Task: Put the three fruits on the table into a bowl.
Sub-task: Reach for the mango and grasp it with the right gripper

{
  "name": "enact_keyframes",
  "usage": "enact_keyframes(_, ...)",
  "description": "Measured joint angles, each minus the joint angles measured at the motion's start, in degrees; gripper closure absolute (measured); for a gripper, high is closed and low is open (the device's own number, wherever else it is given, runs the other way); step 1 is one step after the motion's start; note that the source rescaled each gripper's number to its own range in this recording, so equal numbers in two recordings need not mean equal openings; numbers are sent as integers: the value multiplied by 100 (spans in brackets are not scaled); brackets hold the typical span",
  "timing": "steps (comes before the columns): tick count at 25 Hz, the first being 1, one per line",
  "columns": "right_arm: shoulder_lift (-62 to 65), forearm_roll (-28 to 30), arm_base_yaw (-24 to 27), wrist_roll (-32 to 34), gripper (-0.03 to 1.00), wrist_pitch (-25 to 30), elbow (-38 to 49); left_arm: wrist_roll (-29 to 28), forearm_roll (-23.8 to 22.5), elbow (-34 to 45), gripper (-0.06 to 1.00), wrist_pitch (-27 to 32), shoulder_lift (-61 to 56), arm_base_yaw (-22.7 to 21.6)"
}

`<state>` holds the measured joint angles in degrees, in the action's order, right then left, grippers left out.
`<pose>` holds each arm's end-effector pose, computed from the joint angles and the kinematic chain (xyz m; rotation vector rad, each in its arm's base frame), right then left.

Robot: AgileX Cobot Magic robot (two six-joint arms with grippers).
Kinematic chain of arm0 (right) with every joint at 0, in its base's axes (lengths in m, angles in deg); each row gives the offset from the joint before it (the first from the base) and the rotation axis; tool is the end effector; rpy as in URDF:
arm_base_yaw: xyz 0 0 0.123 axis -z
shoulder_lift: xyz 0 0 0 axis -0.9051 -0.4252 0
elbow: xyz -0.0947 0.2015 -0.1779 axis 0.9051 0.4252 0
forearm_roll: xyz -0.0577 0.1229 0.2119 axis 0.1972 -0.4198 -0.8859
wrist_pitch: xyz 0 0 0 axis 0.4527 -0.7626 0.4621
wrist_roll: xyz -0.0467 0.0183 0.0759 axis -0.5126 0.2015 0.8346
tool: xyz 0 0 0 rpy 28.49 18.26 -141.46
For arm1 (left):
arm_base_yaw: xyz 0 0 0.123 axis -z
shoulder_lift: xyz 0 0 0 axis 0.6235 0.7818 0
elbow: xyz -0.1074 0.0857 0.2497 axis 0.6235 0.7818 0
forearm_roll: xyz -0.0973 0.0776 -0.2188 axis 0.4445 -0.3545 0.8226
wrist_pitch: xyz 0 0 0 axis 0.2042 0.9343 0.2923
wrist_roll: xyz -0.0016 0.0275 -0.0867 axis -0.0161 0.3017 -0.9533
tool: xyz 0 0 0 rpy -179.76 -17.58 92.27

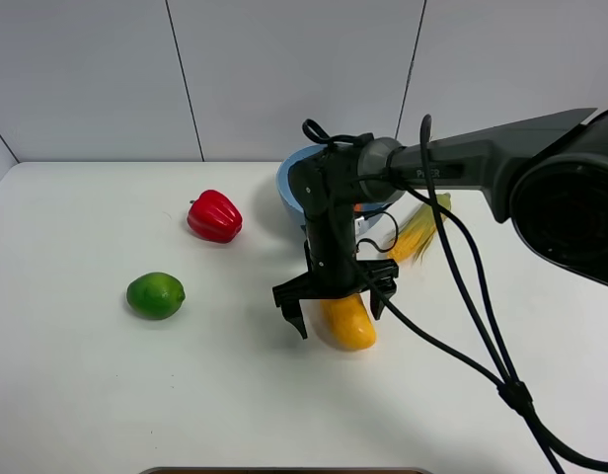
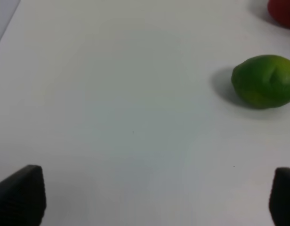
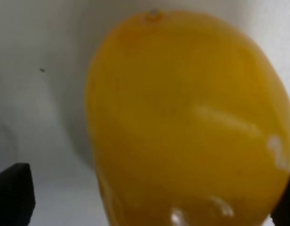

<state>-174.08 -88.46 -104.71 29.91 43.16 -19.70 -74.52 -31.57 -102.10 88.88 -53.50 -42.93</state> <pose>0.3023 0.2588 0.1018 0.2545 -2.9234 0.1141 -0.0016 0.0008 0.2608 -0.0528 2.1271 0.0741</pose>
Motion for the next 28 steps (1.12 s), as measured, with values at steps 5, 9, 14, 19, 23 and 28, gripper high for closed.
enact_keyframes(5,-84,-149,0,0,3,-37,0,0,0,0,15,0,0,0)
enact_keyframes(9,-91,-149,0,0,6,-37,0,0,0,0,15,0,0,0)
enact_keyframes(14,-91,-149,0,0,22,-37,0,0,0,0,15,0,0,0)
enact_keyframes(19,-91,-149,0,34,47,-37,0,0,0,0,15,0,0,0)
enact_keyframes(23,-91,-149,0,40,58,-37,0,3,0,0,15,0,0,0)
enact_keyframes(28,-91,-144,0,40,73,-37,0,3,0,0,15,0,0,0)
